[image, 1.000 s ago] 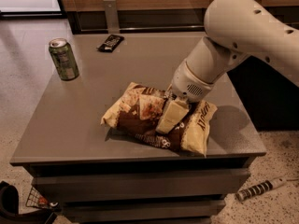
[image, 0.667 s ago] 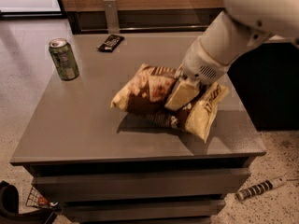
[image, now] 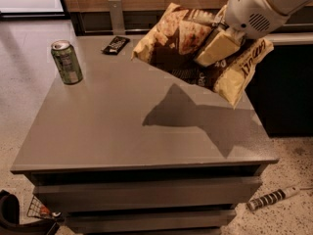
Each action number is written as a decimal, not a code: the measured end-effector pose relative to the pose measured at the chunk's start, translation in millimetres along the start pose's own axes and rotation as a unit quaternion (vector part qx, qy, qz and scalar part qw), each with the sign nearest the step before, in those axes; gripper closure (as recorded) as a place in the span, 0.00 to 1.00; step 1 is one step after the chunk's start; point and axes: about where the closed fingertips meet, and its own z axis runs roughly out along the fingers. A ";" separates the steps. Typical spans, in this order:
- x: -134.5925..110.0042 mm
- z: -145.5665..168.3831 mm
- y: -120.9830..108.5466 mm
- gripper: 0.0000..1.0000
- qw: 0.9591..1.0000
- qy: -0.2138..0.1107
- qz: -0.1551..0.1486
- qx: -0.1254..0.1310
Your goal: Move brown chip bag near rxbar chocolate
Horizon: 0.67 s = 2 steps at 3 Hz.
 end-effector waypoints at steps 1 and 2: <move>-4.2 -9.5 -25.9 1.00 0.999 -0.001 0.000 0.035; -7.5 -4.3 -53.5 1.00 0.998 0.018 0.003 0.059</move>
Offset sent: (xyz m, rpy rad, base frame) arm 0.0870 -0.0144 0.0334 -0.0928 -0.1188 -0.1324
